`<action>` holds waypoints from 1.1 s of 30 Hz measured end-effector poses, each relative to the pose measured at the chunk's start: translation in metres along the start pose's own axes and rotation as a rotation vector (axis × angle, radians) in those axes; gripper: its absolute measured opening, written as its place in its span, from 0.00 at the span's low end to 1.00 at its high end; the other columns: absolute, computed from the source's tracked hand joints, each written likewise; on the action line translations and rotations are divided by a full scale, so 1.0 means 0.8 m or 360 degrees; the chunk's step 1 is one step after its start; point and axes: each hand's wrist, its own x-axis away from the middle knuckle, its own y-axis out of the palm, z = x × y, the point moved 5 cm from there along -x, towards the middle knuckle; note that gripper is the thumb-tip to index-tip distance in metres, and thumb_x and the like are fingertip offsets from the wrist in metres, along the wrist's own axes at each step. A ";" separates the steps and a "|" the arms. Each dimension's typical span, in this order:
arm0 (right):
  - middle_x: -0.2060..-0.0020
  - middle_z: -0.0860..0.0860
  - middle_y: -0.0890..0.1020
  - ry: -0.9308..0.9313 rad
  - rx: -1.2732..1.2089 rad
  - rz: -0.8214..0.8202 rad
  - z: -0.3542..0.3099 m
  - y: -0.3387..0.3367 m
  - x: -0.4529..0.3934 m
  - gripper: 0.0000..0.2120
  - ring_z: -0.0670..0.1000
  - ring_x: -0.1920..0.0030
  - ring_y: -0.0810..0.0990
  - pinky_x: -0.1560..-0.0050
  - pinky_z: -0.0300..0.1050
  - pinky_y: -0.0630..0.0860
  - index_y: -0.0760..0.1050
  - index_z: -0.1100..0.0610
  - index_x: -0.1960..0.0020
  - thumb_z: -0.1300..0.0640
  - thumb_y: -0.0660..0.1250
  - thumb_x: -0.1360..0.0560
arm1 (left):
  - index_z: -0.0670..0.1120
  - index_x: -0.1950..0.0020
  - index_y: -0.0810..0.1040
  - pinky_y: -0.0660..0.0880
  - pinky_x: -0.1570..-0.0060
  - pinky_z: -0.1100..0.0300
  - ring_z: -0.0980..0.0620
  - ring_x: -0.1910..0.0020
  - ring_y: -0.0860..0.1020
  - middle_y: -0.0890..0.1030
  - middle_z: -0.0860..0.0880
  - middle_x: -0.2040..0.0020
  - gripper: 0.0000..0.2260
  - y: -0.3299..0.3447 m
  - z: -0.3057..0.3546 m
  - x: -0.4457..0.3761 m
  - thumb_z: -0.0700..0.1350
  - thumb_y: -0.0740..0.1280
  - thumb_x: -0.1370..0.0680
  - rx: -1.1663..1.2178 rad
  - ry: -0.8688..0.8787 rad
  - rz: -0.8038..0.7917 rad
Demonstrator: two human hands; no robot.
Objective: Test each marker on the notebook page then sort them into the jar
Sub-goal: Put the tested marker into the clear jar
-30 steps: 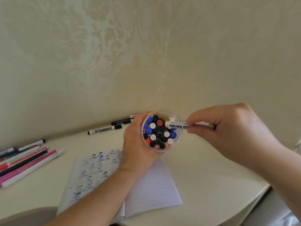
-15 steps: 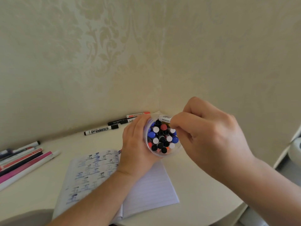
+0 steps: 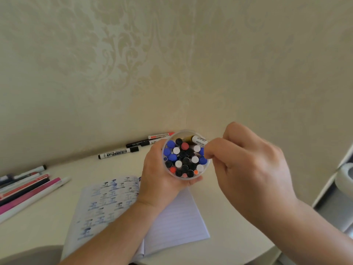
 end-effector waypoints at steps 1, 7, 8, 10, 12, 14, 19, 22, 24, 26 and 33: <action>0.68 0.54 0.71 0.0003 0.0007 0.0009 -0.001 0.001 -0.001 0.12 0.59 0.73 0.63 0.77 0.43 0.66 0.80 0.59 0.64 0.75 0.66 0.35 | 0.57 0.29 0.71 0.77 0.37 0.48 0.51 0.34 0.78 0.80 0.57 0.35 0.49 0.002 -0.002 -0.002 0.60 0.88 0.46 -0.0014 0.0011 -0.0012; 0.65 0.54 0.71 0.0038 -0.0216 -0.0062 -0.009 0.026 -0.002 0.11 0.60 0.71 0.68 0.78 0.48 0.71 0.79 0.61 0.63 0.75 0.68 0.36 | 0.49 0.28 0.72 0.78 0.39 0.46 0.46 0.36 0.79 0.81 0.51 0.37 0.48 0.002 -0.005 -0.006 0.68 0.82 0.42 0.0111 0.0008 -0.0030; 0.64 0.54 0.71 0.0058 -0.0256 -0.0075 -0.009 0.031 -0.001 0.11 0.60 0.70 0.68 0.77 0.48 0.71 0.79 0.60 0.62 0.75 0.68 0.35 | 0.48 0.28 0.72 0.79 0.39 0.47 0.47 0.36 0.79 0.81 0.51 0.37 0.49 0.002 -0.004 -0.006 0.67 0.82 0.43 0.0146 0.0006 -0.0040; 0.62 0.53 0.72 0.0106 -0.0342 -0.0098 -0.007 0.037 0.001 0.12 0.58 0.68 0.69 0.75 0.49 0.71 0.80 0.59 0.60 0.76 0.70 0.33 | 0.47 0.28 0.72 0.79 0.40 0.48 0.47 0.35 0.79 0.82 0.50 0.37 0.49 0.001 -0.002 -0.006 0.62 0.85 0.44 0.0210 -0.0006 -0.0028; 0.59 0.51 0.74 0.0091 -0.0461 -0.0113 -0.006 0.036 0.005 0.13 0.54 0.65 0.70 0.71 0.49 0.70 0.81 0.59 0.59 0.76 0.73 0.31 | 0.47 0.26 0.70 0.79 0.38 0.46 0.47 0.34 0.79 0.80 0.49 0.35 0.50 -0.001 -0.006 -0.006 0.58 0.87 0.43 0.0257 -0.0033 -0.0011; 0.57 0.51 0.77 0.0037 -0.0562 -0.0096 -0.008 0.025 0.010 0.12 0.51 0.63 0.72 0.67 0.44 0.70 0.81 0.59 0.60 0.75 0.72 0.32 | 0.51 0.25 0.69 0.77 0.35 0.47 0.50 0.32 0.77 0.79 0.51 0.33 0.50 -0.007 -0.006 -0.003 0.59 0.87 0.43 0.0241 -0.0062 0.0069; 0.57 0.52 0.78 0.0039 -0.0428 0.0021 -0.001 -0.002 0.014 0.13 0.50 0.65 0.73 0.65 0.42 0.70 0.80 0.60 0.59 0.76 0.69 0.34 | 0.53 0.25 0.69 0.76 0.34 0.48 0.50 0.31 0.76 0.78 0.52 0.33 0.50 -0.010 -0.009 -0.006 0.58 0.88 0.43 0.0222 -0.0073 0.0096; 0.58 0.54 0.77 0.0045 -0.0373 0.0024 0.002 -0.001 0.009 0.11 0.56 0.66 0.75 0.66 0.46 0.70 0.78 0.61 0.59 0.76 0.70 0.32 | 0.54 0.27 0.70 0.76 0.34 0.51 0.51 0.31 0.76 0.79 0.54 0.34 0.49 -0.012 -0.005 -0.005 0.57 0.88 0.44 0.0190 -0.0030 0.0118; 0.58 0.53 0.75 0.0029 -0.0336 0.0002 0.003 0.005 0.005 0.11 0.56 0.66 0.72 0.67 0.47 0.69 0.76 0.61 0.58 0.75 0.70 0.32 | 0.54 0.29 0.71 0.78 0.36 0.52 0.51 0.32 0.76 0.79 0.54 0.35 0.47 -0.009 -0.002 -0.005 0.56 0.88 0.44 0.0177 0.0013 0.0095; 0.59 0.51 0.73 -0.0007 -0.0296 -0.0096 0.003 0.012 0.000 0.13 0.56 0.66 0.69 0.68 0.48 0.69 0.75 0.59 0.55 0.75 0.69 0.31 | 0.54 0.30 0.72 0.78 0.38 0.49 0.48 0.34 0.78 0.80 0.53 0.36 0.46 -0.005 -0.006 -0.008 0.56 0.88 0.44 0.0161 0.0034 0.0071; 0.55 0.51 0.82 -0.0101 -0.0303 -0.0318 0.003 0.044 -0.019 0.07 0.57 0.54 0.77 0.60 0.55 0.79 0.73 0.54 0.43 0.61 0.66 0.20 | 0.45 0.26 0.70 0.76 0.36 0.44 0.43 0.34 0.77 0.79 0.48 0.34 0.49 0.012 -0.019 -0.008 0.61 0.86 0.40 0.0058 0.0061 -0.0062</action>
